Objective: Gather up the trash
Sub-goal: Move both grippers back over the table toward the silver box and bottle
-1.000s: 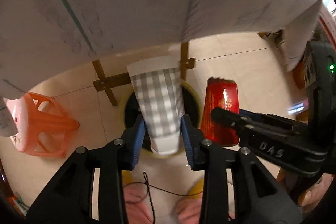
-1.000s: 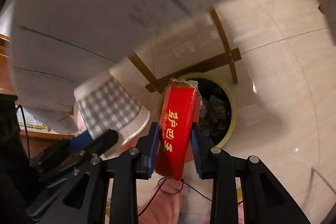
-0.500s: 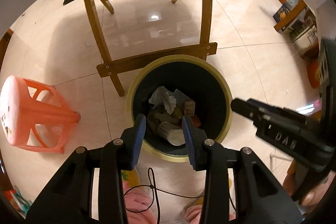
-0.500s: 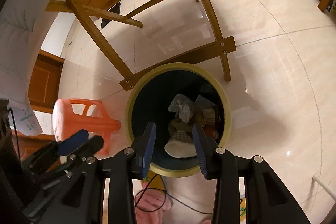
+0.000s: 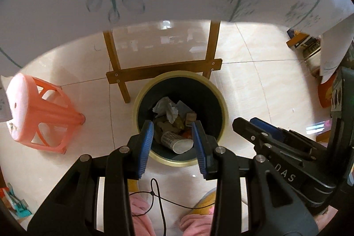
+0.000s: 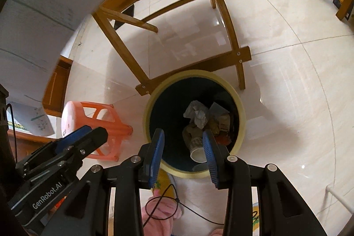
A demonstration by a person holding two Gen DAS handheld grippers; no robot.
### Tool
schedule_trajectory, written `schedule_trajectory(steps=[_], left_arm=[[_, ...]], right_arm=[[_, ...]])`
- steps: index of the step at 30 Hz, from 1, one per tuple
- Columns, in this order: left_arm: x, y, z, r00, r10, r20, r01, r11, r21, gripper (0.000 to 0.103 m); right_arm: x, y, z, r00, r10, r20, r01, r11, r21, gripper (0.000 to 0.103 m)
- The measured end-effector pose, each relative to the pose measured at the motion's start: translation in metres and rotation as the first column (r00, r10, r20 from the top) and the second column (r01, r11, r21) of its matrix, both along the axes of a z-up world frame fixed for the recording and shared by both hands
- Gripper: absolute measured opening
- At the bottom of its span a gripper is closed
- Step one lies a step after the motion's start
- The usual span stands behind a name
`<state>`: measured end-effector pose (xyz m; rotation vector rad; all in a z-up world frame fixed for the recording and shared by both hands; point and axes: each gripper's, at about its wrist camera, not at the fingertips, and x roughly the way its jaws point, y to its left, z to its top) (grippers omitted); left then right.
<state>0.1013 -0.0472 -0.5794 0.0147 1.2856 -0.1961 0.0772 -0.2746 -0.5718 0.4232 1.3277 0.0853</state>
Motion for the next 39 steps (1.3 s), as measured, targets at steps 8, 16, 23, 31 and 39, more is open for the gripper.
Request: schedule_trajectory(steps=[8, 16, 23, 31, 39], left_arm=[[-0.005, -0.002, 0.083, 0.999, 0.03, 0.028, -0.029, 0.999, -0.022, 0.033], [-0.009, -0.006, 0.164, 0.997, 0.064, 0.042, -0.061, 0.995, -0.073, 0.039], [-0.013, -0.015, 0.252, 0.996, 0.07, 0.059, -0.063, 0.992, -0.114, 0.046], [-0.02, -0.031, 0.364, 0.991, 0.05, 0.124, -0.036, 0.993, -0.108, 0.058], [-0.012, -0.034, 0.454, 0.981, 0.052, 0.188, -0.035, 0.995, -0.096, 0.059]], right_arm=[[-0.003, -0.006, 0.082, 0.998, -0.013, 0.054, 0.012, 1.0, 0.013, 0.037], [-0.012, -0.016, 0.158, 0.996, -0.045, 0.073, 0.042, 0.998, 0.04, 0.037], [-0.016, -0.025, 0.242, 0.996, -0.042, 0.081, 0.038, 0.998, 0.051, 0.038], [-0.011, -0.04, 0.364, 0.985, -0.046, 0.165, 0.037, 0.998, 0.053, 0.053], [0.011, -0.049, 0.463, 0.972, -0.013, 0.233, 0.007, 1.0, 0.028, 0.059]])
